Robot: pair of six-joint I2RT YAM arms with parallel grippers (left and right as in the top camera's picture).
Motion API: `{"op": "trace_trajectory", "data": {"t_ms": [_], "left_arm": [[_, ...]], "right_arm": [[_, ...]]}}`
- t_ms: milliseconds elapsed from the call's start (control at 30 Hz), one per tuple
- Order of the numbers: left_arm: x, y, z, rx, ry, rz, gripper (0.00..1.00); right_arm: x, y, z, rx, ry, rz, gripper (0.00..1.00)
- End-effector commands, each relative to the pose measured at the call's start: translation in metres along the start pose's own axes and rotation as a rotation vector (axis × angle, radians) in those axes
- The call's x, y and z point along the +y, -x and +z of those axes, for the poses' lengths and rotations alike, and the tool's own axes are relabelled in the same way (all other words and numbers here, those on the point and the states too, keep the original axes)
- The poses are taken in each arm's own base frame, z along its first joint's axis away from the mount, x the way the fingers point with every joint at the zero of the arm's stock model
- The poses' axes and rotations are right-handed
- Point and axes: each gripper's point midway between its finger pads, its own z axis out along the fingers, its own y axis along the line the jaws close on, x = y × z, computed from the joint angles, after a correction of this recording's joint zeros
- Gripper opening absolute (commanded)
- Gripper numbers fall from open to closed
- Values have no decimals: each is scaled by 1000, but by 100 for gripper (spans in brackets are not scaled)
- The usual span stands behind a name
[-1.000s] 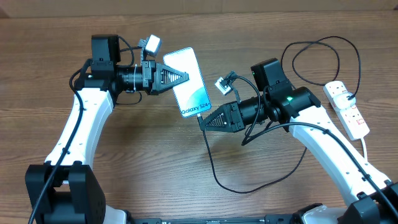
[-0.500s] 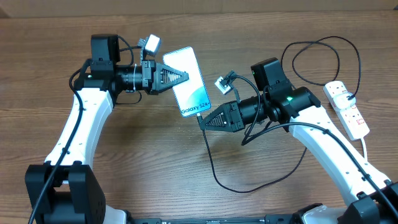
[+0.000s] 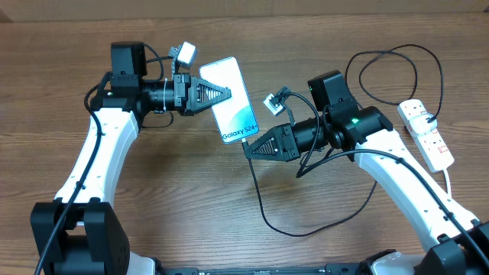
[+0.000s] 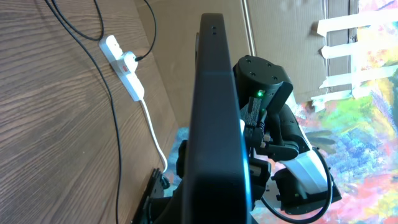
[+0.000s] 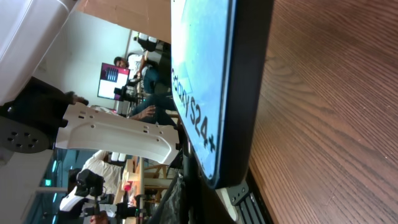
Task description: Plug charger to phone and switch on socket
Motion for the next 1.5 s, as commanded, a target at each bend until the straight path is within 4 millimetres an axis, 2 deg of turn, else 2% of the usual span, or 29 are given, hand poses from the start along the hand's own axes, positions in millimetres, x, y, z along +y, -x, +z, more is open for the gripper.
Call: {"op": "trace_trajectory", "data": {"t_ms": [0,833,1100,1467], "left_arm": [[-15,-1,0,18,-35,21,4],[-17,2,1,18,-37,14,4],[-20,-6,15,57,-52,79,4],[-29,-12,14,84,-110,149,4]], "right_arm": [[3,7,-1,-9,0,-19,4],[4,12,-1,-21,3,-34,4],[5,17,-1,-33,5,-62,4],[-2,20,0,-35,3,-60,4]]}}
